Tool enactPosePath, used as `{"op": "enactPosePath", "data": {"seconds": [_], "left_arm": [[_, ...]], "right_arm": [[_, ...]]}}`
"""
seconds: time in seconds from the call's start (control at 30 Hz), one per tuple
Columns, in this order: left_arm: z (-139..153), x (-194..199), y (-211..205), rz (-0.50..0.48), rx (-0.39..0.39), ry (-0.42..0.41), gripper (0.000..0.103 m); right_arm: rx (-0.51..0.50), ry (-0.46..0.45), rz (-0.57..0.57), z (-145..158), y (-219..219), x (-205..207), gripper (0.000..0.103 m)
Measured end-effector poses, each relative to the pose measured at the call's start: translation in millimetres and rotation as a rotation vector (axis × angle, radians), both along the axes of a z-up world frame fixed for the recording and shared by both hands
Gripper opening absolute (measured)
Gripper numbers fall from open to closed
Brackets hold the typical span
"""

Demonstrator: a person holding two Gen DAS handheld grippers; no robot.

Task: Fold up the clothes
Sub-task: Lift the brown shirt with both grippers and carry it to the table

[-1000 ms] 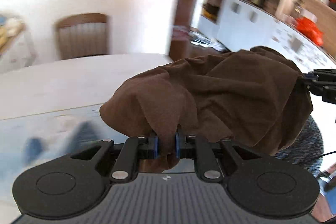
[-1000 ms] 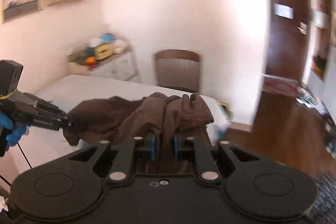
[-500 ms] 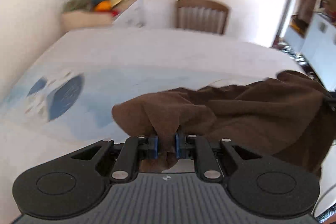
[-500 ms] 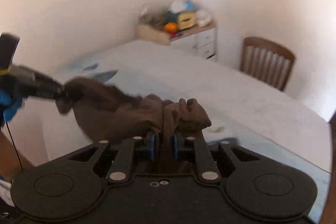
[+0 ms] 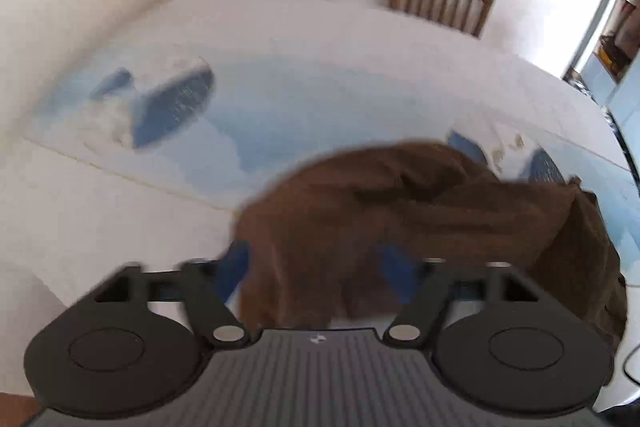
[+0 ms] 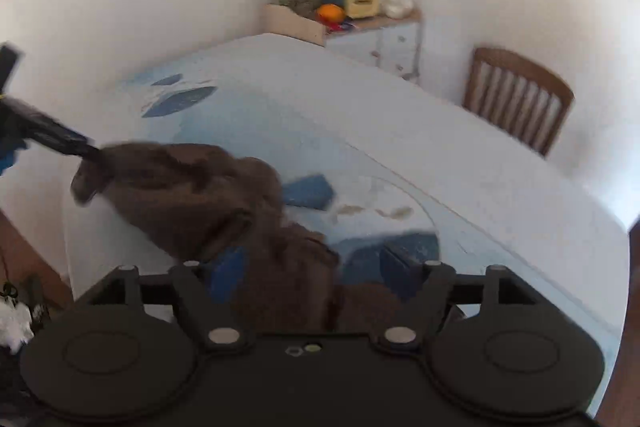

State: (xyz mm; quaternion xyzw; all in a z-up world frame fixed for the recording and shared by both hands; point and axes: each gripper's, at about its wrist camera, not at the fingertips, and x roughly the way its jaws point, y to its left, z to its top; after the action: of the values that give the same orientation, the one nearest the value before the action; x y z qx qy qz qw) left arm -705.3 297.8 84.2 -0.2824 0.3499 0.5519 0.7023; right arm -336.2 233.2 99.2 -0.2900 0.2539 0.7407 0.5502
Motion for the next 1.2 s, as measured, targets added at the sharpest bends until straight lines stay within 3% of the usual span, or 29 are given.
{"op": "enactPosePath", "data": {"seconds": [0.17, 0.33, 0.5, 0.63, 0.83, 0.87, 0.93, 0.97, 1.0, 1.07, 1.2], "left_arm": [[20, 20, 20, -0.015, 0.028, 0.045, 0.082], [0, 62, 65, -0.130, -0.024, 0.073, 0.082], [-43, 106, 103, -0.378, -0.049, 0.120, 0.082], [-75, 120, 125, -0.580, -0.107, 0.135, 0.082], [-105, 113, 142, -0.713, -0.220, 0.097, 0.082], [-108, 112, 142, -0.728, -0.225, 0.101, 0.080], [-111, 110, 143, -0.750, -0.228, 0.101, 0.056], [-111, 108, 145, -0.749, -0.228, 0.106, 0.033], [-111, 106, 147, -0.744, -0.230, 0.112, 0.021], [-108, 100, 155, -0.751, -0.229, 0.091, 0.011], [-89, 93, 177, -0.734, -0.145, 0.106, 0.005]], "right_arm": [[-0.087, 0.127, -0.061, -20, 25, 38, 0.103], [-0.178, 0.175, -0.074, -40, 54, 34, 0.103], [-0.231, 0.148, -0.075, -55, 73, 11, 0.103], [-0.315, 0.204, -0.160, -69, 86, 1, 0.103], [-0.406, 0.242, -0.287, -87, 97, -18, 0.103], [-0.425, 0.256, -0.314, -91, 98, -20, 0.103], [-0.452, 0.266, -0.359, -96, 97, -24, 0.103], [-0.461, 0.274, -0.382, -96, 97, -24, 0.103], [-0.469, 0.282, -0.405, -95, 96, -23, 0.103], [-0.464, 0.269, -0.437, -89, 98, -24, 0.103], [-0.389, 0.164, -0.464, -63, 109, -29, 0.103]]}}
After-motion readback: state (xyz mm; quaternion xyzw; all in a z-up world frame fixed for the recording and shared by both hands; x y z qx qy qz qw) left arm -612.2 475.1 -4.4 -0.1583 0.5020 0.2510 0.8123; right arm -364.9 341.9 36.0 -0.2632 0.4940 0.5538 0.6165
